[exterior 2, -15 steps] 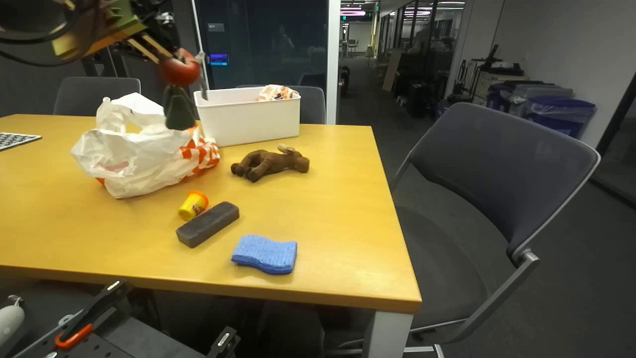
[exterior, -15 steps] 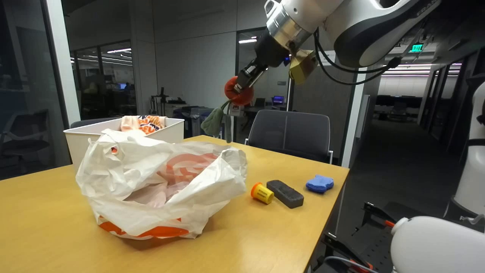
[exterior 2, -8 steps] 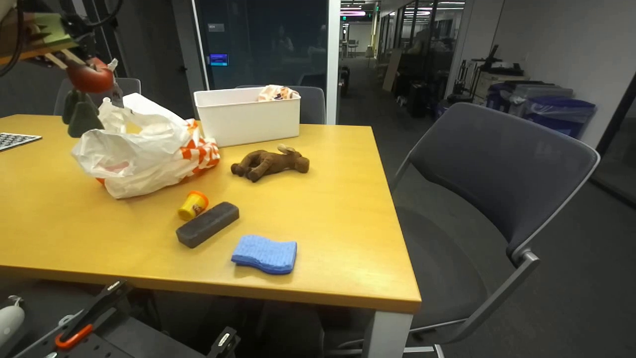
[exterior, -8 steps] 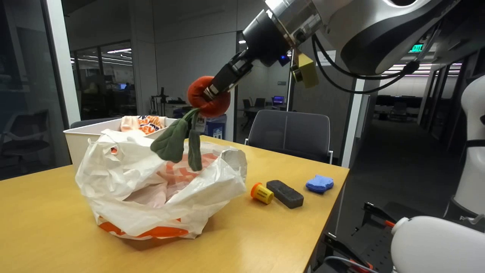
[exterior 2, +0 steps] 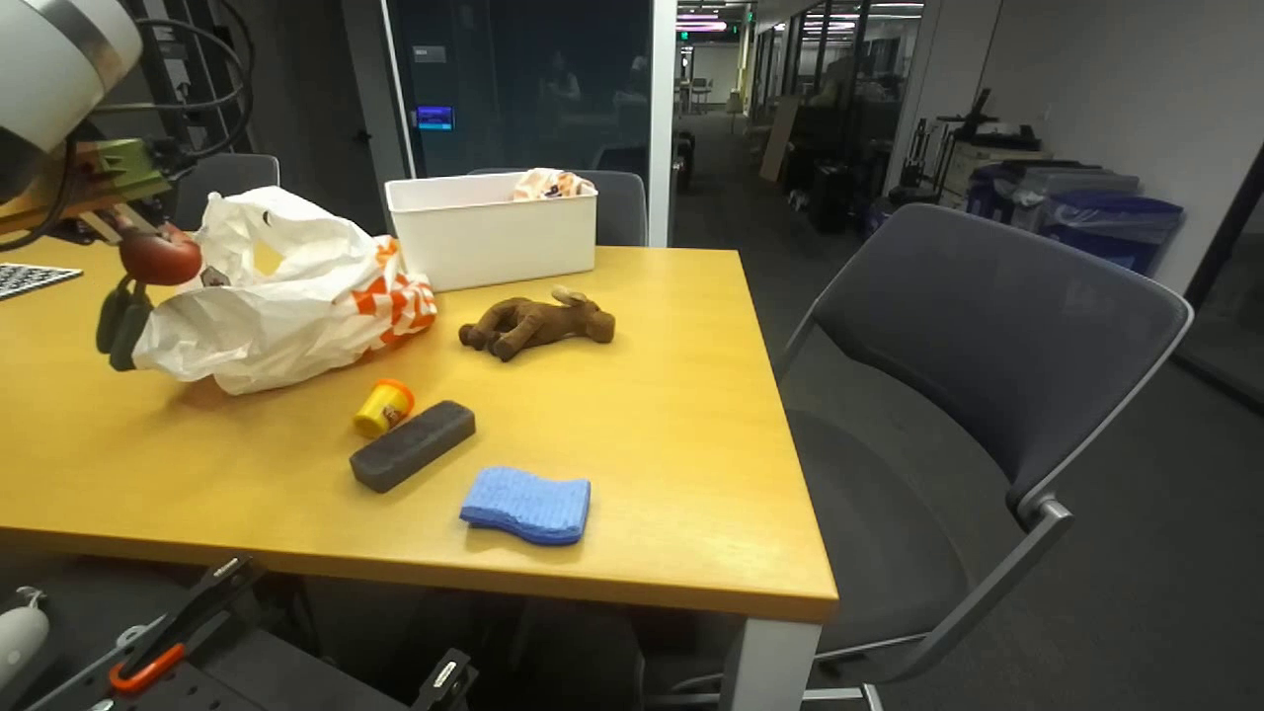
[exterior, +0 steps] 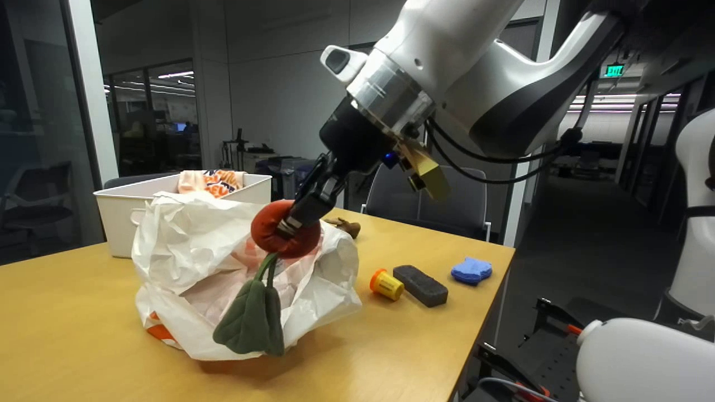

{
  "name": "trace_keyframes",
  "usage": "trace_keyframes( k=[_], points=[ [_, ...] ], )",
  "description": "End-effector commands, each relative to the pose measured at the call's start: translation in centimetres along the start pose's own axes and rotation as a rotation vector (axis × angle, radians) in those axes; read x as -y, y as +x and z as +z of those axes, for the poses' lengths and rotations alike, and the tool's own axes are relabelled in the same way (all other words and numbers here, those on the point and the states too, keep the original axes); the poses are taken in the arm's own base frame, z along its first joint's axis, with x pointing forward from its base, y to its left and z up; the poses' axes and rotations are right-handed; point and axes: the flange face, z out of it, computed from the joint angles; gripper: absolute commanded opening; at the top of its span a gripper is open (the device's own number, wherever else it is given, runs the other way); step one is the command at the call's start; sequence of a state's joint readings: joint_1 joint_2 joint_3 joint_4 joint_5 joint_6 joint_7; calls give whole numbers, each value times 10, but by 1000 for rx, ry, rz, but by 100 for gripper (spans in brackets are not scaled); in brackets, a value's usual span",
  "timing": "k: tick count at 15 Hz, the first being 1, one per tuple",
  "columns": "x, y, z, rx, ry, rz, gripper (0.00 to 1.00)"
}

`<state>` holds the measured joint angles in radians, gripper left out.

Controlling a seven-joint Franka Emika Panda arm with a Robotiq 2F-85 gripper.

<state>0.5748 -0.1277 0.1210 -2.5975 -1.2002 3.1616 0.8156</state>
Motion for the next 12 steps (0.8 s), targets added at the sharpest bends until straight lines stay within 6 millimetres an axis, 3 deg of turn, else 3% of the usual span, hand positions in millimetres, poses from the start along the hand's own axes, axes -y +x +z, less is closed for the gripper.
trace_keyframes(
  k=[1,4,5,7,10,11,12],
  points=[
    [-8,46,16,-29,-58,-75,9],
    [-38,76,22,-63,-193,-118,9],
    [-46,73,32,-45,-233,-133,9],
    [-65,61,53,-9,-304,-144,9],
    [-81,15,89,109,-313,-87,10],
    [-84,2,99,151,-289,-62,45],
    [-87,-5,104,169,-274,-42,46]
  ],
)
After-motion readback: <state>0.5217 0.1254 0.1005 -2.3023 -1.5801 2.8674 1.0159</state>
